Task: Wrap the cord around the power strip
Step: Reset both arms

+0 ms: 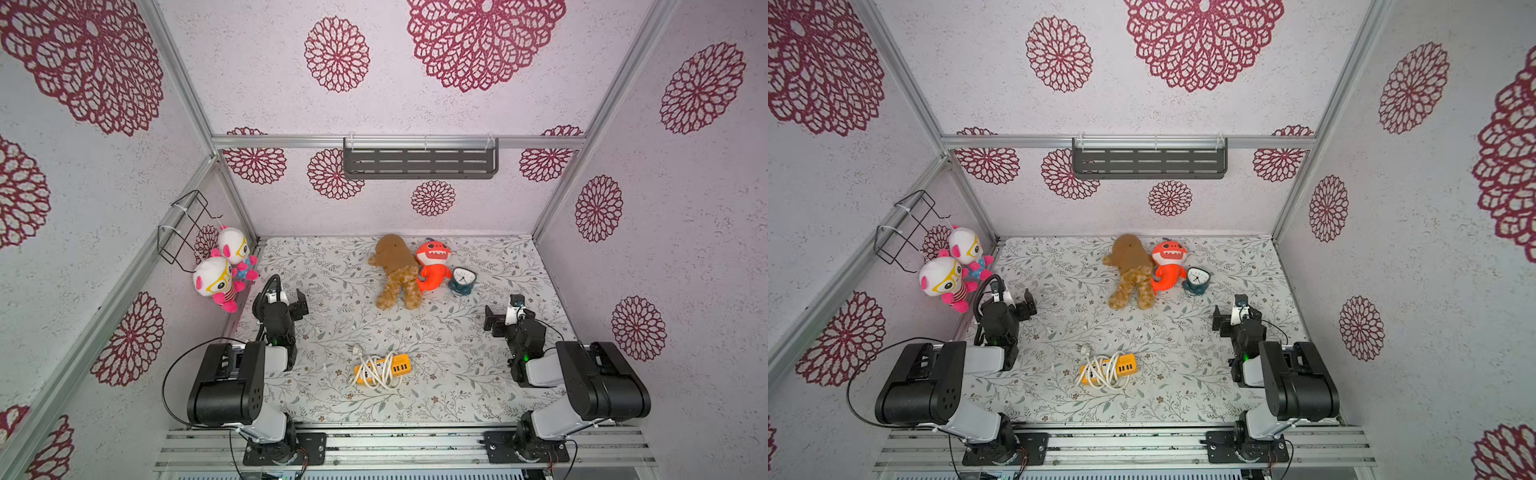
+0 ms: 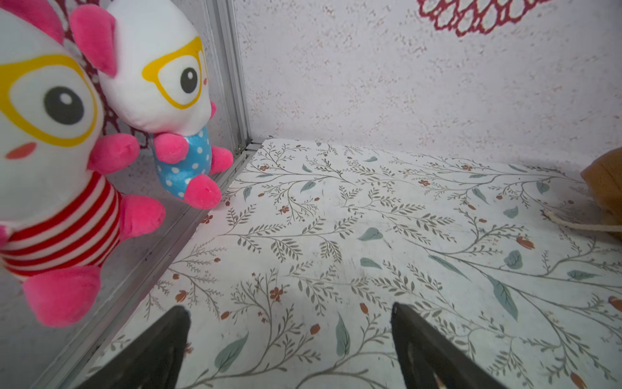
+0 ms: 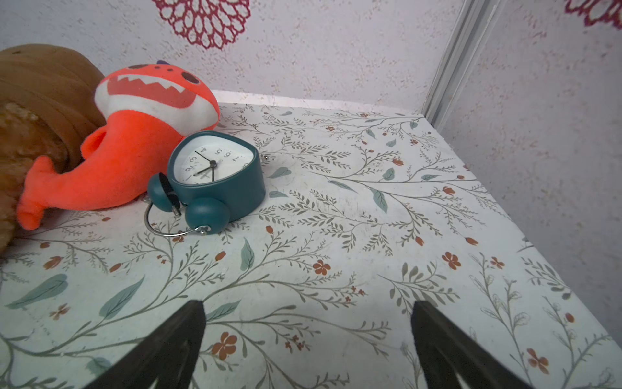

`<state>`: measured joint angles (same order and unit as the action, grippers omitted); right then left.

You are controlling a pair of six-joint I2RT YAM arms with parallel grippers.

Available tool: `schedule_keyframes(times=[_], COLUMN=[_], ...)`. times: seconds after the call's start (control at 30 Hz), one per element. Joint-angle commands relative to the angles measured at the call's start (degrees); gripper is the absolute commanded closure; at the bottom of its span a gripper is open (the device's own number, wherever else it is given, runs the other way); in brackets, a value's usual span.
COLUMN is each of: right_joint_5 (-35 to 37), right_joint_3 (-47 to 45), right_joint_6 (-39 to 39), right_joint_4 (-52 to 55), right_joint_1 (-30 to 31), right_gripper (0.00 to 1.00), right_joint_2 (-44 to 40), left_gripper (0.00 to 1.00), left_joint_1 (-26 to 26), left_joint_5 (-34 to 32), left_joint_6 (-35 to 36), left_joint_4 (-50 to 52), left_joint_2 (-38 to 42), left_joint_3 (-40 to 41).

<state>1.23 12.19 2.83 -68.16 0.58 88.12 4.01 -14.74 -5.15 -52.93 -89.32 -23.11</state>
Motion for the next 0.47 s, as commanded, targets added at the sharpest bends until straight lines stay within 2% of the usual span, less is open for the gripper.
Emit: schedule_keyframes(times=[0.0, 0.1, 0.13, 0.23, 0.27, 0.43], right_joint_5=[3.24, 7.9, 9.9, 9.41, 8.15, 11.44], right_joint_3=[-1.72, -4.28, -3.75, 1.2, 1.37, 2.31], right_joint_6=[-1.48, -0.19, -0.16, -0.98, -1.48, -2.67], right_joint_4=[-7.81, -13.22, -12.43, -2.76, -2.24, -0.68], right_joint_1=[0.82, 3.07, 3.63, 2.97, 2.17, 2.14], right_gripper=[0.01, 0.01, 0.01, 0.01, 0.01, 0.01], right_joint_2=[-0.37, 0.06, 0.04, -0.13, -0.22, -0.07], left_gripper=[0.03, 0.03, 0.03, 0.03, 0.03, 0.03], left_joint_1=[1.26, 1.26, 1.26, 1.26, 1.26, 1.26], left_joint_5=[1.84, 1.89, 1.86, 1.89, 1.93, 1.98], left_joint_6=[-0.95, -0.92, -0.98, -0.92, -0.92, -0.94], left_joint_4=[2.05, 2.1, 2.07, 2.15, 2.19, 2.19], left_joint_2=[0.46, 0.45, 0.45, 0.46, 0.46, 0.46], left_joint_3=[-0.61, -0.62, -0.63, -0.71, -0.7, -0.72])
